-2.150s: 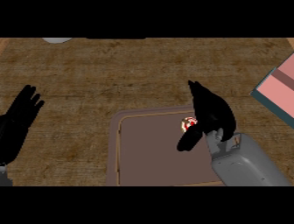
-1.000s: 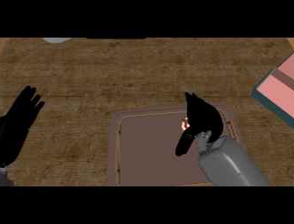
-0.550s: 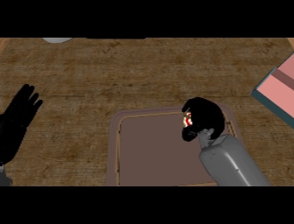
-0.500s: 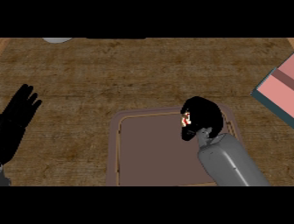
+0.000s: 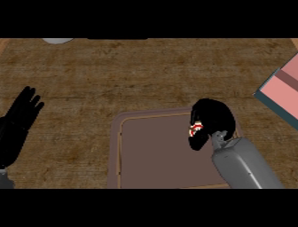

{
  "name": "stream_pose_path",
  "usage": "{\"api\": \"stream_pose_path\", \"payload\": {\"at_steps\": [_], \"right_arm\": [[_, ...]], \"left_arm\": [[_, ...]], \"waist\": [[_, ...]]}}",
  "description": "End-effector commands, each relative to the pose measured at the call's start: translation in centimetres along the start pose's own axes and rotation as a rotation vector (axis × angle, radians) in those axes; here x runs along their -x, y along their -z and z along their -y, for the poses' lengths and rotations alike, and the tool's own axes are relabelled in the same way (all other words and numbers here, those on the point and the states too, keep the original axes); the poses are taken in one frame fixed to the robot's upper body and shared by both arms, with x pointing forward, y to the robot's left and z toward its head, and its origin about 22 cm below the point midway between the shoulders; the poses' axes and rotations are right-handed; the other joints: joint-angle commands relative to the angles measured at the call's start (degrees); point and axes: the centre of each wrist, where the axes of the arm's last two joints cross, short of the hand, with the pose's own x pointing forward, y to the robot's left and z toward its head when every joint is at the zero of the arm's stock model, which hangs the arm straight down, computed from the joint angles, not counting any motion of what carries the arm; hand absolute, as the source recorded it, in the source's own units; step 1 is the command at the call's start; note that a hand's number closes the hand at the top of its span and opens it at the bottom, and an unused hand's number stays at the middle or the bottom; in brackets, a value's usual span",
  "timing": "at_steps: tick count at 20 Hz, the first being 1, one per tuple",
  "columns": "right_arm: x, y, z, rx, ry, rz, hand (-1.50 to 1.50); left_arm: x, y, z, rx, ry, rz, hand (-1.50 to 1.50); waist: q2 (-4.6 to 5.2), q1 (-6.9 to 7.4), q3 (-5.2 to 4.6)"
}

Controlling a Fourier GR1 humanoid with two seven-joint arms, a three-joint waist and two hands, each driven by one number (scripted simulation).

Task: Pick the cupcake from the tray and place it in the cardboard box

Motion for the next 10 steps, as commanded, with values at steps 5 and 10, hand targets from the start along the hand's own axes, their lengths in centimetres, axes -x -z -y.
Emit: {"api": "stream_pose_path", "payload": {"at_steps": [5, 10], "right_arm": [[8.6, 1.1, 2.0, -0.028, -0.112, 0.268, 1.5], [8.1, -0.9, 3.4, 0.098, -0.175, 0.265, 1.5]], "left_arm": [[-1.9, -0.5, 0.3, 0.007, -0.004, 0.006, 0.0], [-0.4, -0.8, -1.9, -0.001, -0.011, 0.0, 0.0]], "waist": [[-0.01, 0.25, 0.05], [-0.05, 0.04, 0.0]]}}
